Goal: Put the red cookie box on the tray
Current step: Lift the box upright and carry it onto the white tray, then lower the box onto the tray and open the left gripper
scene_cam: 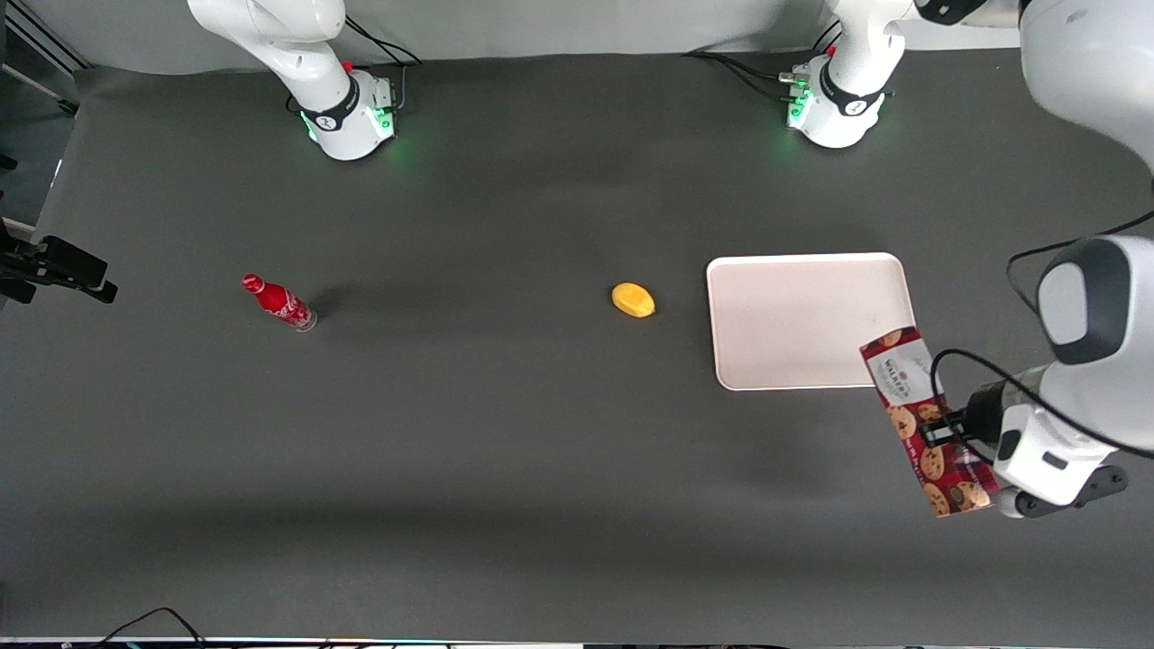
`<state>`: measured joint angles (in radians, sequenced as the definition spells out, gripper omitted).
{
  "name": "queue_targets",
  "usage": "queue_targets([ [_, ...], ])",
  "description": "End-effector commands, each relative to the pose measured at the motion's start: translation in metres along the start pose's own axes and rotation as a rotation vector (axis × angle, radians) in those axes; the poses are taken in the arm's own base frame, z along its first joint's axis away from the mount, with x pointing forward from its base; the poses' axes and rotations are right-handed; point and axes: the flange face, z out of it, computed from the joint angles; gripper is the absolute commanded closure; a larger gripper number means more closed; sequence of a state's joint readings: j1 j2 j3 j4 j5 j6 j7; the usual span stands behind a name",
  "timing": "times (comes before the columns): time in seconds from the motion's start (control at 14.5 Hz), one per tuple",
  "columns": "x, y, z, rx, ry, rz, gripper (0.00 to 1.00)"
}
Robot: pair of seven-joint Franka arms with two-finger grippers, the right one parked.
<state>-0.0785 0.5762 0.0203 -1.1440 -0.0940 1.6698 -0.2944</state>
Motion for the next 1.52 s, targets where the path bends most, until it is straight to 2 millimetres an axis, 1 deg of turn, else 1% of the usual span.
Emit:
queue_targets([
  [0.0, -0.036, -0.035, -0.029, 0.092, -0.010, 0.101, 1.00],
  [0.07, -0.046, -0.040, -0.034, 0.093, -0.001, 0.137, 1.00],
  [0.21, -0.066, -0.063, -0.032, 0.101, 0.020, 0.177, 1.00],
  [0.34, -0.085, -0.085, -0.016, 0.096, 0.036, 0.211, 1.00],
  [0.41, -0.091, -0.098, -0.006, 0.092, 0.038, 0.217, 1.00],
  [0.55, -0.100, -0.114, 0.014, 0.090, 0.022, 0.214, 1.00],
  [0.69, -0.111, -0.119, 0.047, 0.091, 0.004, 0.214, 1.00],
  [0.76, -0.118, -0.124, 0.064, 0.088, 0.016, 0.212, 1.00],
  [0.9, -0.138, -0.133, 0.108, 0.084, 0.043, 0.212, 1.00],
  [0.97, -0.145, -0.137, 0.124, 0.084, 0.047, 0.221, 1.00],
  [1.03, -0.149, -0.145, 0.137, 0.082, 0.041, 0.232, 1.00],
  [1.1, -0.152, -0.149, 0.145, 0.076, 0.041, 0.241, 1.00],
  [1.17, -0.156, -0.159, 0.155, 0.074, 0.043, 0.234, 1.00],
  [1.31, -0.169, -0.165, 0.177, 0.074, 0.049, 0.232, 1.00],
  [1.45, -0.176, -0.167, 0.194, 0.066, 0.070, 0.222, 1.00],
])
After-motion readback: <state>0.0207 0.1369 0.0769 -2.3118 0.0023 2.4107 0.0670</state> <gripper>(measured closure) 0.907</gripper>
